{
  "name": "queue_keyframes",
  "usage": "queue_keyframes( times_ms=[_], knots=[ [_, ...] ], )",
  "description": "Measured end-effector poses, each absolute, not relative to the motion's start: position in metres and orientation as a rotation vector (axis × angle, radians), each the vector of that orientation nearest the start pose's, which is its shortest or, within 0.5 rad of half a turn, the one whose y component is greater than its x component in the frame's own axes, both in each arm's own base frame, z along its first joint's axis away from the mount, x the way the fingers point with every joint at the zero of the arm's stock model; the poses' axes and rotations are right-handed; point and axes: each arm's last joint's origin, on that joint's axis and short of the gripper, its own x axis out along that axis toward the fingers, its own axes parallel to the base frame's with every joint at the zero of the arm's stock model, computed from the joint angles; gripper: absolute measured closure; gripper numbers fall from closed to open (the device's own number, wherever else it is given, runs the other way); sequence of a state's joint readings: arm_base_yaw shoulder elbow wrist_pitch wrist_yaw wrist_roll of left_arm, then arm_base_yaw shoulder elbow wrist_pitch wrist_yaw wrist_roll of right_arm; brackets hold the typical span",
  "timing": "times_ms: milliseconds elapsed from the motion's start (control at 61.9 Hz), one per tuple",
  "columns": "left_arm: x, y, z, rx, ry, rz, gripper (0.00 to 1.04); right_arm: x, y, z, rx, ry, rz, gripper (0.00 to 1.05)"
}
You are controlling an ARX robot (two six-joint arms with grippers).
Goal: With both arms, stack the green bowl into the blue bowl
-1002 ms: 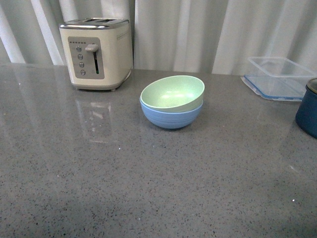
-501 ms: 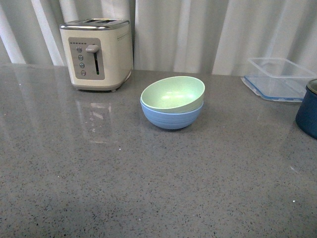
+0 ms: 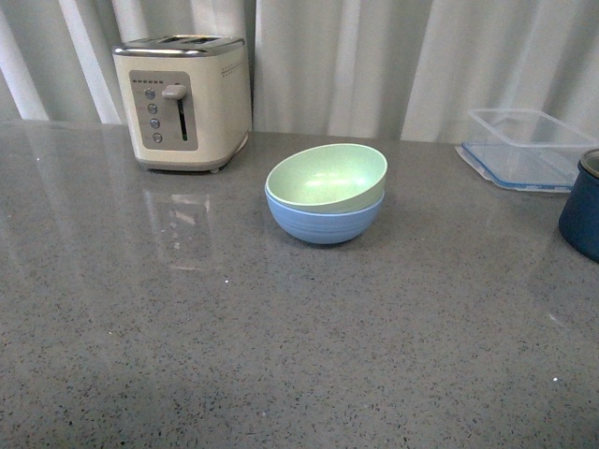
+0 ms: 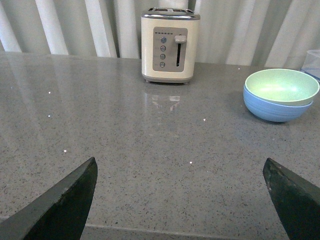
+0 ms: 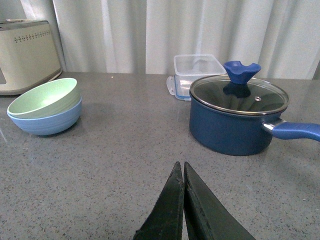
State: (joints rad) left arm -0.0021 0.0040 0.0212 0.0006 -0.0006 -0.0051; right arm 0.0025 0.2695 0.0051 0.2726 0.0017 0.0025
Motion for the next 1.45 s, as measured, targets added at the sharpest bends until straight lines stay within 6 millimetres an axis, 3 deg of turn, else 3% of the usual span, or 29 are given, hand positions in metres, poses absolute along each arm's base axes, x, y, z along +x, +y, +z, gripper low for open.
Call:
queue_keyframes(
  times_ms=[598, 743, 1067, 1115, 1455],
  knots=[
    [0.097, 0.000, 0.170, -0.005, -0.018, -0.002, 0.07, 0.098, 0.000, 0.165, 0.001, -0.003, 0.003, 1.04],
    [0.097, 0.000, 0.171, -0.005, -0.018, -0.002, 0.07, 0.098, 0.000, 0.165, 0.001, -0.003, 0.003, 0.70],
    [0.097, 0.000, 0.171, -0.005, -0.018, -0.002, 0.07, 0.098, 0.000, 0.165, 0.001, -0.003, 0.003, 0.11],
    [0.097, 0.000, 0.171, -0.005, -0.018, -0.002, 0.07, 0.098, 0.000, 0.165, 0.002, -0.003, 0.003, 0.08],
    [0.097, 0.000, 0.171, -0.005, -0.018, -0.002, 0.07, 0.098, 0.000, 0.165, 0.002, -0.003, 0.003, 0.10]
  ],
)
